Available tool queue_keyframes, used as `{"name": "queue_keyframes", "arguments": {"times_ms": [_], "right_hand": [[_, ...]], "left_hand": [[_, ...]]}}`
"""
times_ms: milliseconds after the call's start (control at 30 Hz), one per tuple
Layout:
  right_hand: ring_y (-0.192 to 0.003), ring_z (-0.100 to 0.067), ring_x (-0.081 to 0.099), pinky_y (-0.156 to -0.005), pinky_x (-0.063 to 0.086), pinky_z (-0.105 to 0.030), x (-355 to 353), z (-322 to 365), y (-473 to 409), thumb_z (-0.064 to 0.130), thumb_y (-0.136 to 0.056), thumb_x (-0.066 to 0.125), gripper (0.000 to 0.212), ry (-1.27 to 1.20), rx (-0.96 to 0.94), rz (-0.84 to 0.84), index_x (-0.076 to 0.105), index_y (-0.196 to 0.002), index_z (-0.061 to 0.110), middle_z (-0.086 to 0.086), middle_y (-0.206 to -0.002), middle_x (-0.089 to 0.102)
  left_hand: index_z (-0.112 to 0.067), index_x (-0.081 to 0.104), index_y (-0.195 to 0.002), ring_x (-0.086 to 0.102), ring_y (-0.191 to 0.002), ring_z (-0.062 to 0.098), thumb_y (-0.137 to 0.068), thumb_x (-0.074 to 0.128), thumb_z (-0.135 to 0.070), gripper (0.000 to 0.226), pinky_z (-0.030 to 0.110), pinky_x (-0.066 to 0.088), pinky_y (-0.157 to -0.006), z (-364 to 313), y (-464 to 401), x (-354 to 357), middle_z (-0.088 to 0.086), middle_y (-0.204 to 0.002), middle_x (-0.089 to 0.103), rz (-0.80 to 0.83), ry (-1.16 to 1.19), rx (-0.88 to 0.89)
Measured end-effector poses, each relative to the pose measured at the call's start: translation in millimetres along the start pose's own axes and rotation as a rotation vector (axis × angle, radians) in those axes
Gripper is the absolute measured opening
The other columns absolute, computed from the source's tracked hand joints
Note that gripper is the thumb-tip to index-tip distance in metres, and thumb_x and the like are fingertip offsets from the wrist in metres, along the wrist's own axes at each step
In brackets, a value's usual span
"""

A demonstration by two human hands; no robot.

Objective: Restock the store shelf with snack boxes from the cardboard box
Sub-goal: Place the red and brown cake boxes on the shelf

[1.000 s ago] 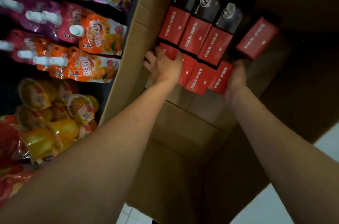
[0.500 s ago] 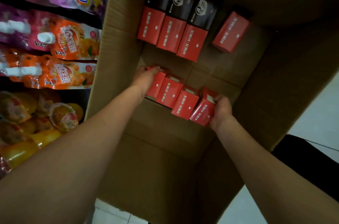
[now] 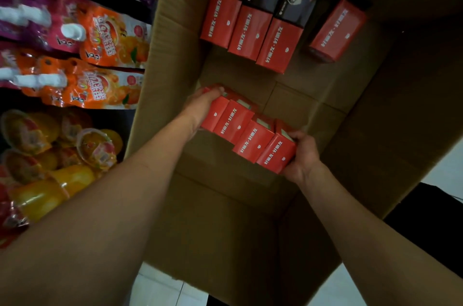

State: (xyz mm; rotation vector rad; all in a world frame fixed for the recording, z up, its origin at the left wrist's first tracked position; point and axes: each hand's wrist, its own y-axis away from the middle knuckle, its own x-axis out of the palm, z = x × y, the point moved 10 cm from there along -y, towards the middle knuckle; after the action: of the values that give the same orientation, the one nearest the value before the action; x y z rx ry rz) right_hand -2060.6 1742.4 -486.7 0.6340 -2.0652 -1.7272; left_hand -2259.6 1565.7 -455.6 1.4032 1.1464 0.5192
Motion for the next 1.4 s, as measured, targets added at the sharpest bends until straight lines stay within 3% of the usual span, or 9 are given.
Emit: {"name": "queue_keyframes", "arguments": {"times_ms": [100,200,433,633,800,1000,1133,1233,1400], "right_hand": [[-0.086,-0.030,0.071,-0.093,0.051,-0.055,-4,-4,28,0.032,-0.085,0.056,0.028,0.005,0.001,0.007,0.068,-0.103,0.014,-0.011,-0.091,0.074],[-0.071,-0.029,0.075,-0.072,0.059,-0.052,-10,1,69,0.032,-0.086,0.057,0.026,0.017,-0.018,0.021,0.065,-0.104,0.015,-0.011,-0.082,0.076],[-0.067,-0.027,0.074,-0.070,0.059,-0.046,-20,26,217,0.028,-0.084,0.056,0.026,-0.004,-0.161,0.040,0.064,-0.106,0.017,-0.010,-0.081,0.076],[-0.065,-0.027,0.074,-0.063,0.059,-0.044,-33,32,402,0.025,-0.090,0.052,0.025,-0.148,-0.376,0.085,0.063,-0.113,0.020,-0.012,-0.082,0.076],[-0.079,-0.030,0.068,-0.088,0.051,-0.057,-46,8,569,0.024,-0.091,0.051,0.031,-0.274,-0.607,0.209,0.068,-0.116,0.020,-0.014,-0.093,0.073],[-0.070,-0.030,0.068,-0.077,0.053,-0.044,-110,-33,763,0.019,-0.093,0.041,0.034,-0.554,-0.882,0.320,0.064,-0.118,0.021,-0.014,-0.089,0.073],[-0.064,-0.027,0.069,-0.069,0.057,-0.040,-182,-59,873,0.023,-0.091,0.046,0.026,-0.665,-1.032,0.314,0.069,-0.102,0.019,-0.009,-0.083,0.074],[-0.059,-0.027,0.066,-0.061,0.057,-0.040,-248,-81,944,0.023,-0.088,0.049,0.022,-0.711,-1.155,0.267,0.067,-0.100,0.019,-0.011,-0.079,0.069],[-0.055,-0.026,0.068,-0.054,0.057,-0.041,-364,-126,1027,0.031,-0.087,0.056,0.024,-0.726,-1.280,0.100,0.060,-0.108,0.019,-0.009,-0.071,0.070]], "left_hand": [[-0.029,0.060,-0.116,0.072,-0.088,0.022,-0.088,0.066,-0.046,0.034,0.037,0.060,-0.078,-3,21,-10,0.007,-0.107,0.072,-0.027,0.006,0.026],[-0.029,0.064,-0.108,0.073,-0.081,0.019,-0.087,0.067,-0.046,0.027,0.037,0.060,-0.075,-11,59,-17,0.006,-0.102,0.074,-0.028,0.024,0.054],[-0.056,0.068,-0.090,0.072,-0.088,0.014,-0.077,0.066,-0.058,0.013,0.040,0.058,-0.083,-75,185,-43,-0.010,-0.098,0.074,-0.063,0.031,0.204],[-0.041,0.062,-0.122,0.064,-0.106,0.024,-0.066,0.057,-0.071,0.064,0.045,0.050,-0.098,-170,355,-62,0.003,-0.119,0.067,0.016,-0.107,0.471],[-0.029,0.064,-0.125,0.059,-0.112,0.024,-0.071,0.051,-0.071,0.070,0.031,0.042,-0.089,-243,539,-83,0.003,-0.117,0.065,0.031,-0.273,0.785],[-0.039,0.070,-0.099,0.064,-0.096,0.015,-0.069,0.058,-0.069,0.044,0.031,0.050,-0.089,-285,781,-71,0.002,-0.115,0.071,0.160,-0.281,1.116],[-0.037,0.072,-0.103,0.068,-0.097,0.018,-0.059,0.055,-0.078,0.063,0.041,0.053,-0.095,-292,922,-33,-0.003,-0.104,0.073,0.294,-0.261,1.263],[-0.038,0.070,-0.112,0.069,-0.099,0.021,-0.059,0.060,-0.078,0.066,0.044,0.056,-0.090,-282,1007,6,0.000,-0.108,0.073,0.435,-0.221,1.314],[-0.042,0.069,-0.093,0.075,-0.083,0.018,-0.060,0.065,-0.077,0.048,0.038,0.061,-0.068,-245,1105,75,-0.004,-0.092,0.077,0.625,-0.171,1.294]]}}
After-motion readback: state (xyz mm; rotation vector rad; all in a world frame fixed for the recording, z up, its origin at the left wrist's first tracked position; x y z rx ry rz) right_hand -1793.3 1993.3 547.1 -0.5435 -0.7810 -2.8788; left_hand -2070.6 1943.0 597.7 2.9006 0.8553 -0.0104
